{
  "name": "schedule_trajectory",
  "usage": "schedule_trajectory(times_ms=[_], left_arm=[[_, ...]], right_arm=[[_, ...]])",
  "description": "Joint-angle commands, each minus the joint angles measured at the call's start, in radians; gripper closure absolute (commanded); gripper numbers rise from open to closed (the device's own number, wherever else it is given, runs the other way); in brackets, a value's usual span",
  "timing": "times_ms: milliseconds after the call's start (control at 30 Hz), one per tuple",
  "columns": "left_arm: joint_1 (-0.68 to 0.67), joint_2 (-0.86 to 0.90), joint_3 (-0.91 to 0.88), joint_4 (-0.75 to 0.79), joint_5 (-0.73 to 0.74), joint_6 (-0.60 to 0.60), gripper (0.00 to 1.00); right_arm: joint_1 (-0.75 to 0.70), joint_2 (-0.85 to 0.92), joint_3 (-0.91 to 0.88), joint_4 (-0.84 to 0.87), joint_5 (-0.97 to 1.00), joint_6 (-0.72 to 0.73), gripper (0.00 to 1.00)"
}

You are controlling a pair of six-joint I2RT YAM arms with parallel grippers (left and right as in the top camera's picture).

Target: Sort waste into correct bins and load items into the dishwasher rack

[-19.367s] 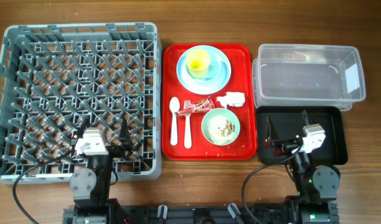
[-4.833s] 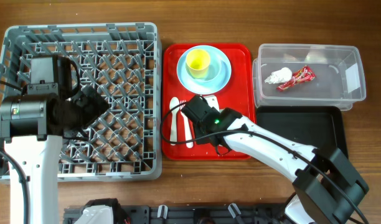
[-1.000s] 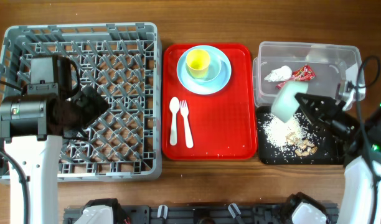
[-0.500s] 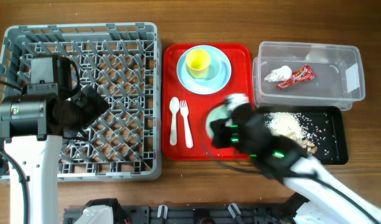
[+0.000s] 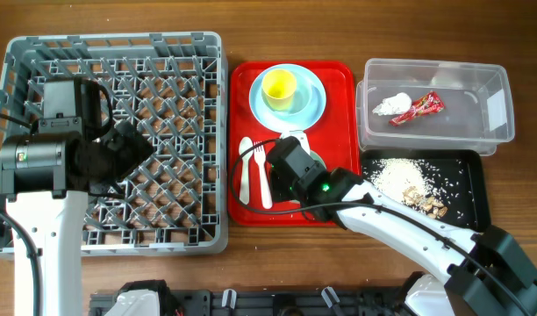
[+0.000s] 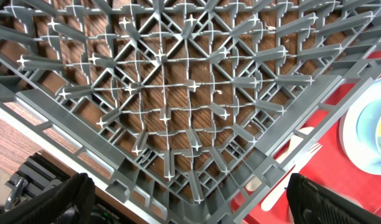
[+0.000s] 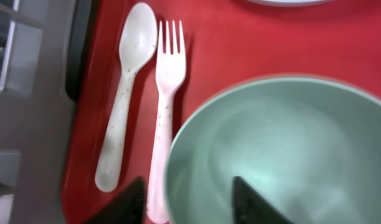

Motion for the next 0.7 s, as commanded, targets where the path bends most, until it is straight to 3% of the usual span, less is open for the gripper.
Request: schedule_trajectory(times_ms=[0,200,300,333,433,633,667], left_arm=[[0.006,-0.004,-0.003,0.0,-0.013,0.001,0.0],[0.006,-0.004,-0.003,0.0,-0.013,0.001,0.0],[0.006,-0.004,-0.003,0.0,-0.013,0.001,0.0],[0.006,-0.004,-0.003,0.0,-0.013,0.001,0.0],[0.006,-0.004,-0.003,0.0,-0.013,0.001,0.0],[0.006,-0.004,-0.003,0.0,-0.013,0.001,0.0],[0.006,-0.004,-0.003,0.0,-0.013,0.001,0.0]], right_arm=[[0.004,-0.048,0.064,-0.053,-0.003,-0.063,0.31],[0.003,-0.27,0.262,-0.327,0.219,-0.167,0.27],[0.004,-0.475,0.332,-0.46,0.24,-0.192,0.28],[0.004,-0.649,0.336,-0.522,0.295,-0.135,0.28],[0.004,-0.938,0.336,-0.604,0.453,-0.024,0.27],[0.004,-1.281,0.336,-0.697,0.55,-0.02,0.24],[0.004,-1.317,0.336,-0.708,0.553,-0.021,0.19]])
